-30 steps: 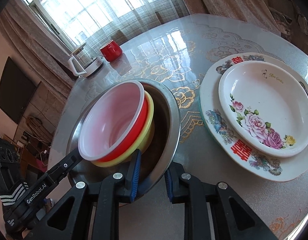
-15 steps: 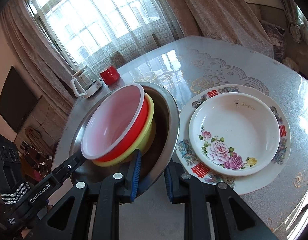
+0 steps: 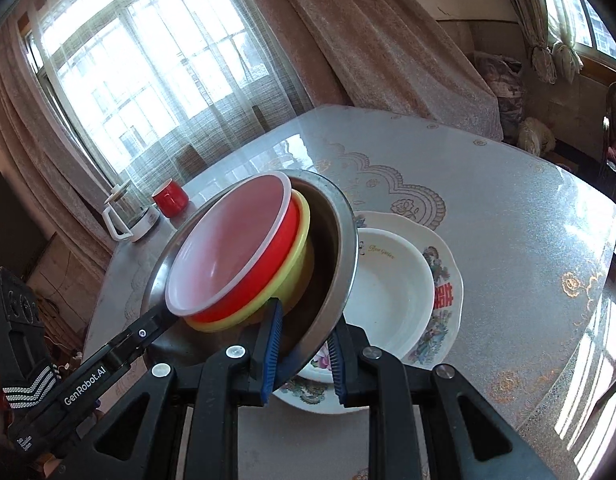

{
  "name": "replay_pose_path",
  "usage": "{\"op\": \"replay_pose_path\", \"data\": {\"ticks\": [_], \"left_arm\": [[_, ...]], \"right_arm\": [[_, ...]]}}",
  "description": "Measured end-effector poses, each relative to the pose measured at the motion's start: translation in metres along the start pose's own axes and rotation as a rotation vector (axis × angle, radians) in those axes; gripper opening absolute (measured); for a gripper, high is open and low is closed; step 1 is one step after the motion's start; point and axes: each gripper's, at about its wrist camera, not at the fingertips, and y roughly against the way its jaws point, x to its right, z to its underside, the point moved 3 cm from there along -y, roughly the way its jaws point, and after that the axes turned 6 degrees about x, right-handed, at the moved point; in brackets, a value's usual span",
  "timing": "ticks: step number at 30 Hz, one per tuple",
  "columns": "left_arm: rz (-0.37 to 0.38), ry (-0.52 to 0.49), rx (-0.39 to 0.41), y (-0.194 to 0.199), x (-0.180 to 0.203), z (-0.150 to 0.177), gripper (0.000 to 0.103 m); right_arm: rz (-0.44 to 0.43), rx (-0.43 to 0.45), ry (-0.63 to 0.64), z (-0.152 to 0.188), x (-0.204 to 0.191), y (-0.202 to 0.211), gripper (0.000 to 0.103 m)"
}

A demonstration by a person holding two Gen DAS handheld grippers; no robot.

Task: Organize plates and bowls
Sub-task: 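Lift the nested bowls with both tools and lower them onto the rose plate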

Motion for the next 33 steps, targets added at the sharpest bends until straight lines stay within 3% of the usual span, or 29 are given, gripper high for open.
{"op": "replay_pose_path", "data": {"ticks": [7, 19, 28, 33], "left_arm": [[0.008, -0.024, -0.043, -0.029, 0.015, 0.004, 0.023], [-0.006, -0.027, -0.098, -0.052, 0.019, 0.022, 0.025], [-0.055, -0.066, -0.076, -0.035, 0.022, 0.029, 0.027], [-0.101, -0.088, -0.024, -0.016, 0.022, 0.026, 0.031]], "right_arm": [[0.044, 0.0, -0.047, -0.002, 0.033, -0.002, 0.022], [0.074, -0.045, -0.102, 0.009, 0.057, -0.02, 0.022], [0.101, -0.029, -0.098, 0.009, 0.059, -0.018, 0.026], [0.104, -0.02, -0.111, 0.009, 0.06, -0.013, 0.029]]}}
